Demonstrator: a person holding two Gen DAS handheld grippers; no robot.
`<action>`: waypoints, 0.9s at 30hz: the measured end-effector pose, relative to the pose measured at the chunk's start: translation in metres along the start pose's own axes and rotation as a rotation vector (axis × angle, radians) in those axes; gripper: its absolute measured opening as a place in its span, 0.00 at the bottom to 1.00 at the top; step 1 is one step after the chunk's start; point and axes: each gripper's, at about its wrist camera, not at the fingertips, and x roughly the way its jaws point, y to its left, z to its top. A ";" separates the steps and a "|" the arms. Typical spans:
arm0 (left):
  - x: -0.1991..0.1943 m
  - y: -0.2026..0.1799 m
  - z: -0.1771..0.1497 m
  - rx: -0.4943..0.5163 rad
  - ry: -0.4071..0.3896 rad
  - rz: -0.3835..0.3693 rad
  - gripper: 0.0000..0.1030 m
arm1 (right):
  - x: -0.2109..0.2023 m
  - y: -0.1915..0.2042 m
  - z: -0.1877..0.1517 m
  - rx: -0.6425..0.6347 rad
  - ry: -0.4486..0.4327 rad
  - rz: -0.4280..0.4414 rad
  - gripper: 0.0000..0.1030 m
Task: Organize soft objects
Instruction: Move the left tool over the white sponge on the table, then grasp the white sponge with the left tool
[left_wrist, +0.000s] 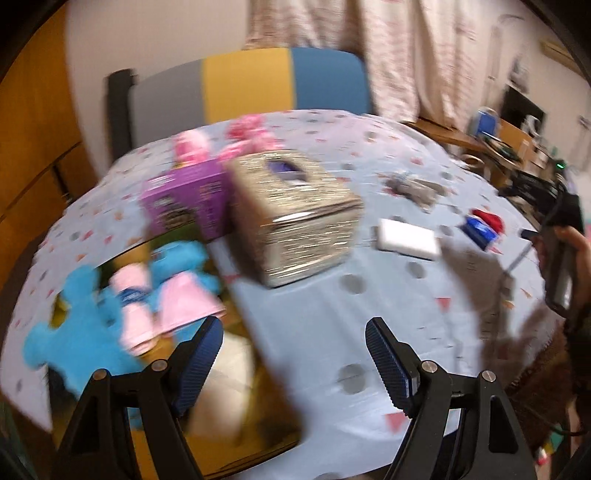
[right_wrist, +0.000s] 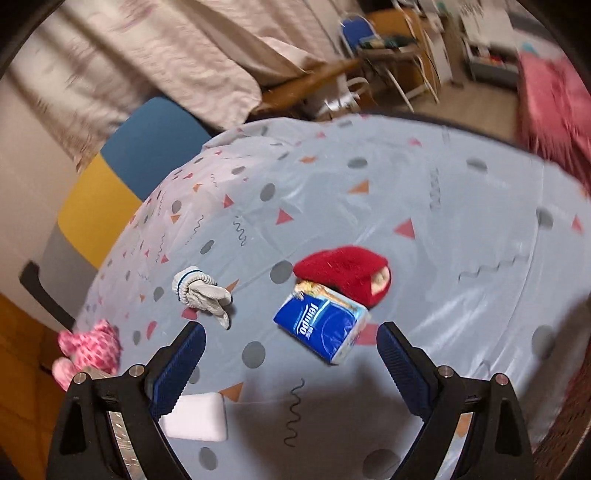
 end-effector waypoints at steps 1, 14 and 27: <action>0.004 -0.010 0.004 0.020 0.006 -0.026 0.83 | -0.001 -0.004 0.001 0.018 -0.001 0.004 0.93; 0.080 -0.128 0.051 0.223 0.112 -0.167 0.94 | -0.014 -0.041 0.003 0.231 -0.039 0.085 0.93; 0.142 -0.160 0.069 0.226 0.126 -0.170 1.00 | -0.008 -0.059 0.005 0.359 -0.006 0.165 0.93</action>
